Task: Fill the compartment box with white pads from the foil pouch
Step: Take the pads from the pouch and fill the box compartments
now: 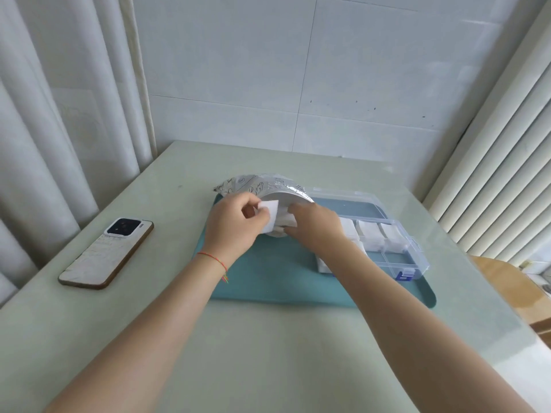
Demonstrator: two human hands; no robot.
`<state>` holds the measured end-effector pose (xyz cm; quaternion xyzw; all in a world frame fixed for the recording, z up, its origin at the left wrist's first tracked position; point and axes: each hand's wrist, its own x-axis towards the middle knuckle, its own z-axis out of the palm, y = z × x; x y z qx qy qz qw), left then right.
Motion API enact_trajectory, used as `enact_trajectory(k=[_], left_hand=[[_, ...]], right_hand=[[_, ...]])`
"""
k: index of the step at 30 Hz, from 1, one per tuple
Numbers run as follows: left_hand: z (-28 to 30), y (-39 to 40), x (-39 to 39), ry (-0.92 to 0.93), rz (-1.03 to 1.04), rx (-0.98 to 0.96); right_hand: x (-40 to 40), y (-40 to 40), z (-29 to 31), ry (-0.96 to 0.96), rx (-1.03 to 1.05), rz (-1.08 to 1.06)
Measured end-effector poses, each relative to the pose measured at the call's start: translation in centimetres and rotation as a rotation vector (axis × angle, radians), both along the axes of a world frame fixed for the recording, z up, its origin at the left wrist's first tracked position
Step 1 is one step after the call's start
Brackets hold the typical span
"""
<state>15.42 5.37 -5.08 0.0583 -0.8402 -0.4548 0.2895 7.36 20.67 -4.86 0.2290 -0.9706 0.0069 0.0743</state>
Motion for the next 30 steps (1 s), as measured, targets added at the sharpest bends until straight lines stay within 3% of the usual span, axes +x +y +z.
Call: enact_trajectory(k=[5,12,17,24,26,30], left_hand=[[-0.4,0.0,1.2,-0.378,-0.154,0.405],[-1.3,-0.3,2.2,-0.471,-0.296,0.780],[-1.3,-0.5,2.3,-0.470,-0.345,0.859],[-1.4,-0.2,2.1,-0.472,-0.399,0.923],[-1.5,0.0,1.9,-0.469,-0.414,0.937],[-1.6,0.1,1.9,-0.458,-0.410,0.928]], right_hand=[[0.1,-1.8,0.0,-0.057,0.054,0.002],[0.0,-2.3,0.5,-0.059,0.088,-0.079],[0.0,-2.6,0.4,-0.070,0.054,-0.096],[1.3,-2.2,1.1,0.331,0.121,0.066],[1.6,-1.7,1.3,0.463,0.030,0.092],[1.9,-0.9,1.0,0.532,-0.121,0.117]])
